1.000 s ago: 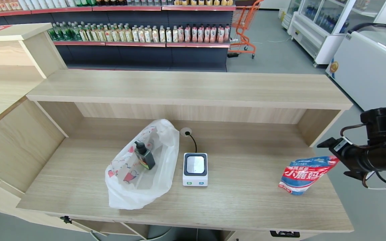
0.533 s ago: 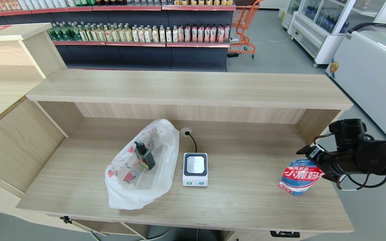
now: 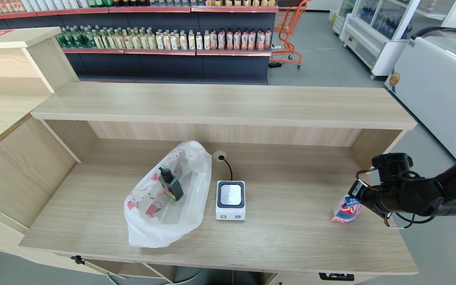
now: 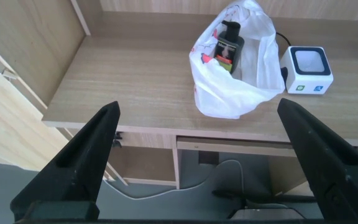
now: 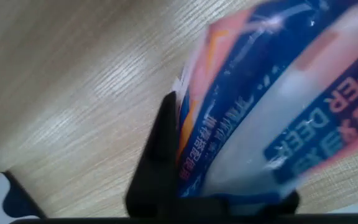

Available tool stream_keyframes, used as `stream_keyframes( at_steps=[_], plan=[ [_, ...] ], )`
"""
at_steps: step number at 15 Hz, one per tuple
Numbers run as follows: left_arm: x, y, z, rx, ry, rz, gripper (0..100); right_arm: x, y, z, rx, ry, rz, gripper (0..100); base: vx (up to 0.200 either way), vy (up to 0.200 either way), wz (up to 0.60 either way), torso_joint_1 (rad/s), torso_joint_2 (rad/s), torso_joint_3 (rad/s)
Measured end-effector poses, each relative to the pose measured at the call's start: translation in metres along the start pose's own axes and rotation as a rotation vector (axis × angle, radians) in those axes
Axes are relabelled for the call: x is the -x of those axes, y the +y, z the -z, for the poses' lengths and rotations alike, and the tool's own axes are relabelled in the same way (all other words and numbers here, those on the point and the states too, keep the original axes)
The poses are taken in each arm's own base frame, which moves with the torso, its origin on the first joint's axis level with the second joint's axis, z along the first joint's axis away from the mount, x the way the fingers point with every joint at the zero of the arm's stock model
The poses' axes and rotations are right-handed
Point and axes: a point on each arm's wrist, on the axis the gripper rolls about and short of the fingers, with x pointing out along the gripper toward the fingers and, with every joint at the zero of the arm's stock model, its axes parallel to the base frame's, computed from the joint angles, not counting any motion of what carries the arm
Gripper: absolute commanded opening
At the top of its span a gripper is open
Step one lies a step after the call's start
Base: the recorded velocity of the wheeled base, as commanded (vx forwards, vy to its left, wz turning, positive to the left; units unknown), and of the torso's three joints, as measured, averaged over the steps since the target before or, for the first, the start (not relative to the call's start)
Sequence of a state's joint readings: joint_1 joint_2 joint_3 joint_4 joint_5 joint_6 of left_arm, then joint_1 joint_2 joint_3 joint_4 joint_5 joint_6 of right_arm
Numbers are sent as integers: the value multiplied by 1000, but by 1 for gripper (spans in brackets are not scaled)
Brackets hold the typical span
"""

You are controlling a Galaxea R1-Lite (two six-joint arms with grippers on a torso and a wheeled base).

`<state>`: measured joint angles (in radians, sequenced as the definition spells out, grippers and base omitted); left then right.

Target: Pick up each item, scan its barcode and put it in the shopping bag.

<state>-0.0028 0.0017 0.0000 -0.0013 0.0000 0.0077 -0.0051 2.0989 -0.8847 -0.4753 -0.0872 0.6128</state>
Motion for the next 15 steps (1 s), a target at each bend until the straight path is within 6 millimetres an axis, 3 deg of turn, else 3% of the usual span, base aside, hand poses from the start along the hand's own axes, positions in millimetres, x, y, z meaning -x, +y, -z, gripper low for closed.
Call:
stream_keyframes(
  at_steps=[5,8,10,12,15],
  plan=[
    [0,0,0,0,0,0,100,-6,-3,9,156,27,10,0,0,0,0,0,0,0],
    [0,0,0,0,0,0,100,6,7,3,197,-2,-73,0,0,0,0,0,0,0],
    [0,0,0,0,0,0,100,34,23,-10,252,-2,-334,0,0,0,0,0,0,0],
    [0,0,0,0,0,0,100,80,33,-19,347,57,-716,0,0,0,0,0,0,0],
    [0,0,0,0,0,0,100,151,26,-23,511,123,-1221,0,0,0,0,0,0,0]
  ],
)
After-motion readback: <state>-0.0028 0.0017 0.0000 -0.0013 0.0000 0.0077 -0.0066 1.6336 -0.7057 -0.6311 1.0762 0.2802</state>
